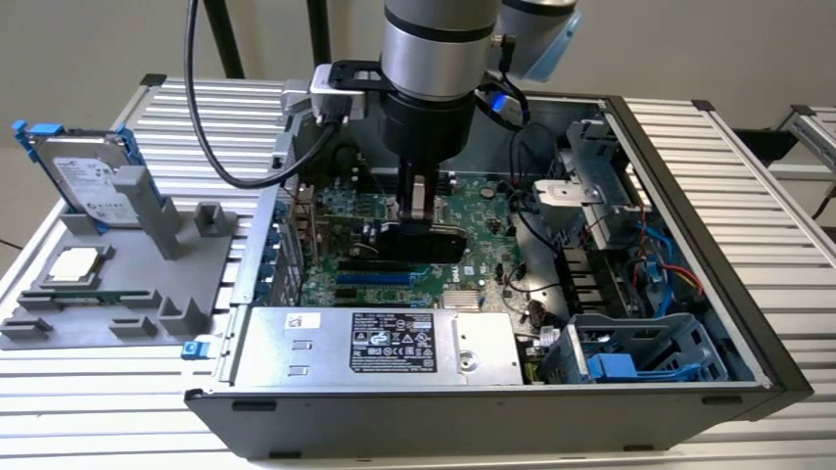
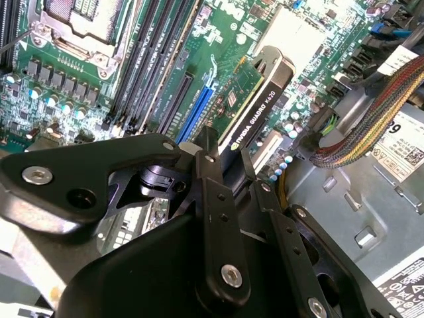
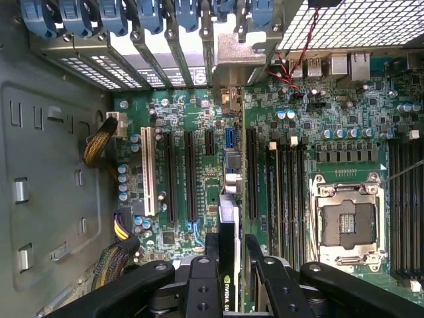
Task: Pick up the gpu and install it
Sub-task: 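Insert the gpu into the slot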
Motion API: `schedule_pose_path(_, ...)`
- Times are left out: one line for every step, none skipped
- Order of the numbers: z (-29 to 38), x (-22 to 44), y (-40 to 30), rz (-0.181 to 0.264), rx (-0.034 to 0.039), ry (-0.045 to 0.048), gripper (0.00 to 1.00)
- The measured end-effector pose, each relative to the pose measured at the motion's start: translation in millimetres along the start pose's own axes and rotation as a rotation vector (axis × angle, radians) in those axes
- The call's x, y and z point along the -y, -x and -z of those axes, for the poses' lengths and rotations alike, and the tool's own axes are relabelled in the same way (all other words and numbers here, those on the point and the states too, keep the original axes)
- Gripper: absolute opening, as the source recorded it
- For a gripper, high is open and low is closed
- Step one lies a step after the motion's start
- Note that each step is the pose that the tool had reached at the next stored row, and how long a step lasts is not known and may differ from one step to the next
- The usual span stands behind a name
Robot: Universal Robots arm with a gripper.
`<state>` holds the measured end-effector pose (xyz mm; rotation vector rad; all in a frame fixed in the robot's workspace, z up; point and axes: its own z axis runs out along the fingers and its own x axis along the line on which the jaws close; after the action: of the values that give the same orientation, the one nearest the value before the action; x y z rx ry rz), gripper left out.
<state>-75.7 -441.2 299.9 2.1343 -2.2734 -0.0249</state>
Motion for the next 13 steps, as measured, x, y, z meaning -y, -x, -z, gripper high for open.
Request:
schedule_pose_path(-0.1,0.0,0.0,0.0,0.0,0.0,0.0)
schedule_pose_path(-0.2,0.0,0.0,0.0,0.0,0.0,0.0)
schedule_pose_path(-0.2,0.0,0.0,0.0,0.0,0.0,0.0)
schedule_pose_path(-0.8,0.0,0.0,0.0,0.0,0.0001,0.0)
schedule_pose_path(-1.3,0.0,0.0,0.0,0.0,0.0,0.0)
schedule_pose_path(-1.3,0.0,0.0,0.0,0.0,0.0,0.0)
schedule_pose_path(-1.4,0.0,0.0,0.0,0.0,0.0,0.0)
schedule_pose_path(-1.5,0.0,0.0,0.0,0.0,0.0,0.0)
schedule_pose_path(-1.5,0.0,0.0,0.0,0.0,0.0,0.0)
schedule_pose_path(-1.6,0.0,0.0,0.0,0.0,0.0,0.0)
schedule_pose_path(-1.6,0.0,0.0,0.0,0.0,0.0,0.0)
schedule_pose_path(-1.6,0.0,0.0,0.0,0.0,0.0,0.0)
schedule_pose_path(-1.6,0.0,0.0,0.0,0.0,0.0001,0.0)
